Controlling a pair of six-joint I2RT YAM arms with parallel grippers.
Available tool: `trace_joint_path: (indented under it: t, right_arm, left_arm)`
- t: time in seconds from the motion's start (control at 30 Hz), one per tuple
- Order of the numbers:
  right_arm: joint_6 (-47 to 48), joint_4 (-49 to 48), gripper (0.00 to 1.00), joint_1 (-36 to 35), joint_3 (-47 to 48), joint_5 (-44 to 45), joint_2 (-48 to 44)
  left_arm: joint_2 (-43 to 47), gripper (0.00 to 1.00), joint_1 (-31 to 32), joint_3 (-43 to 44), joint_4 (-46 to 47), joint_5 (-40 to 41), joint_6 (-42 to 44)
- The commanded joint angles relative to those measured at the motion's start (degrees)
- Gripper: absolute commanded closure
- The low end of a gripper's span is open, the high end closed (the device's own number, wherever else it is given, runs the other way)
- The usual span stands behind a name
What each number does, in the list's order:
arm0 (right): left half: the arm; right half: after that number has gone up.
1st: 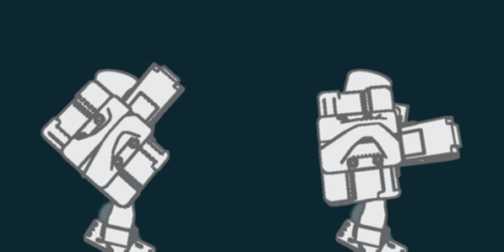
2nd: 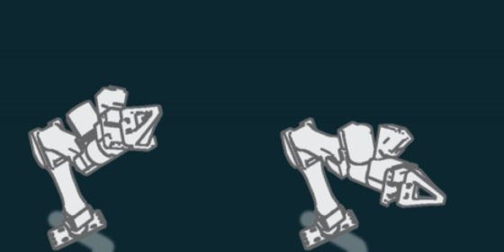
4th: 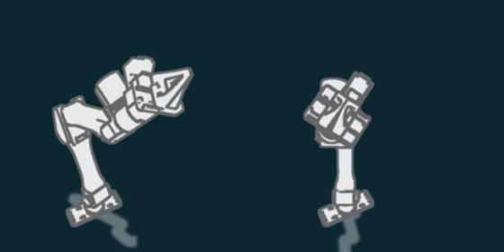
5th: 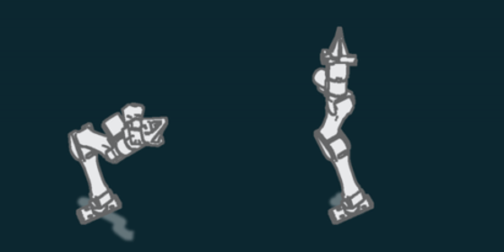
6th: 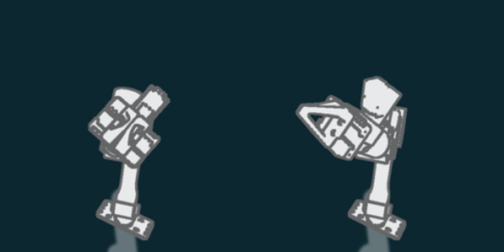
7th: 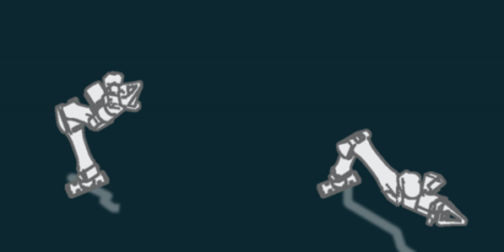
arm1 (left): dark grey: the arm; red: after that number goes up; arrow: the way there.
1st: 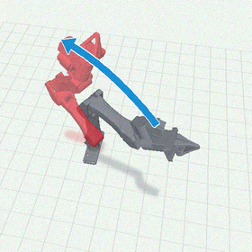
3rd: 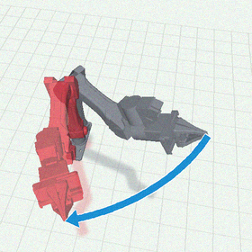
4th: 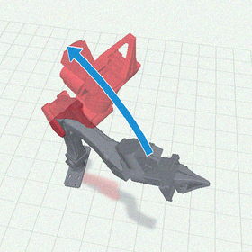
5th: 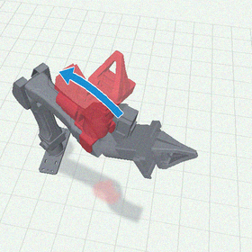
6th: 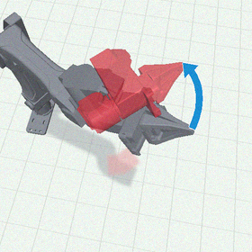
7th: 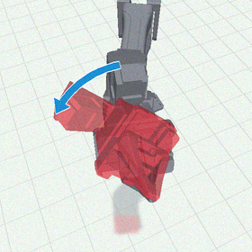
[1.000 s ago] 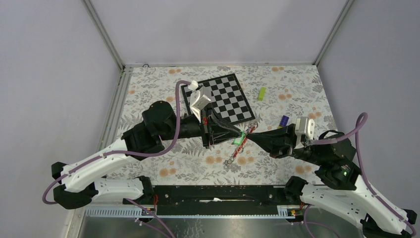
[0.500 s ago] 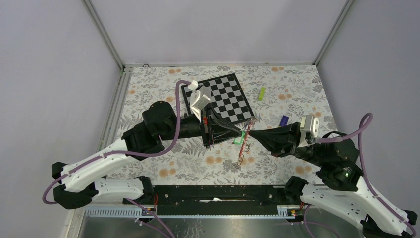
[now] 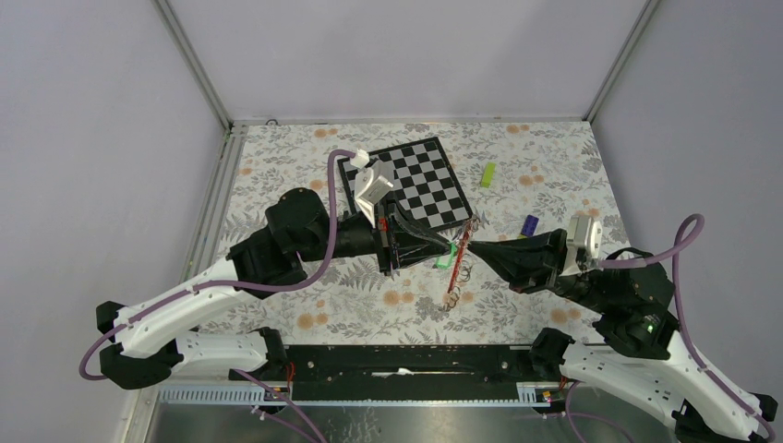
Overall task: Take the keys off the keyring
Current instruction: Remove the key from the keyring.
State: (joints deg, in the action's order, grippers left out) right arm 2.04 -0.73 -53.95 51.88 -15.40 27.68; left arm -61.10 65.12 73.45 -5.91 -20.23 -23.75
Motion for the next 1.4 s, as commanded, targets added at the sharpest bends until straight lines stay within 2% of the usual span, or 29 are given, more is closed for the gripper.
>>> trace_joint_path:
  t: [0.0,0.9,1.37]
  right_arm:
    - [-0.11,-4.75,1.0,0.08,0.6,3.38,-1.18]
    - [0.33,-14.06,1.0,0.08,-2.68,4.9,-3.79]
    - [3.33,-19.52,1.0,0.12,-4.26,1.94,-3.65]
  left_arm:
    - [1.85,1.0,-0.08,-0.3,2.47,0.25,0.46]
    - [1.27,1.0,-0.08,-0.15,1.82,0.05,0.37]
    - [0.5,1.0,-0.08,-0.06,1.63,-0.25,-0.07]
